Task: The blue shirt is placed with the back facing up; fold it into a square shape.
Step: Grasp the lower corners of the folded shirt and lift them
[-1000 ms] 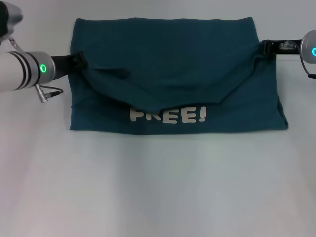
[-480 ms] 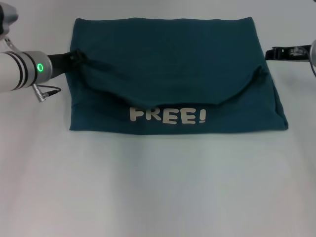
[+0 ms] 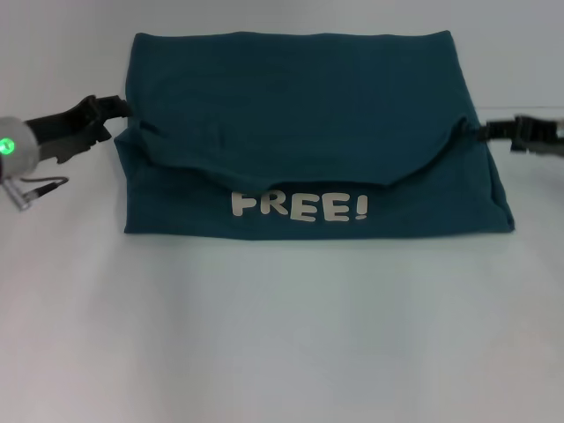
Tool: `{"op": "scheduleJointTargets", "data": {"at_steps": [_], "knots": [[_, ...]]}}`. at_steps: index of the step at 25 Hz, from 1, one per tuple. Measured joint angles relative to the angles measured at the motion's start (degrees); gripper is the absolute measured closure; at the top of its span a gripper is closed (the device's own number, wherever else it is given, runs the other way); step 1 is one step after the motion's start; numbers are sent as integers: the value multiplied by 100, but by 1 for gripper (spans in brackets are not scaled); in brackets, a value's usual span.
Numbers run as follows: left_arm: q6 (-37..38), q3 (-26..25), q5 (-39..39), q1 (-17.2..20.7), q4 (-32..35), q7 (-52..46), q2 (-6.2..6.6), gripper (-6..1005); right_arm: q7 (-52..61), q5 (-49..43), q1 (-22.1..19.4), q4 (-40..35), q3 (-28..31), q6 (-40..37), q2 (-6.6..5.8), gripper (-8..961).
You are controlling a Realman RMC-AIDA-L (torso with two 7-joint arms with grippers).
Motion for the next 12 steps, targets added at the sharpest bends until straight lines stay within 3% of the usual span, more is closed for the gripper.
{"op": "scheduleJointTargets", "data": {"at_steps": [6, 12], "knots": [[1527, -28, -511, 615, 286, 356, 153, 440, -909, 1794, -957, -144, 223, -1329, -45, 256], [1853, -294, -473, 966, 224, 1051, 141, 447, -1617, 2361, -1534, -114, 560, -2212, -22, 271]]}}
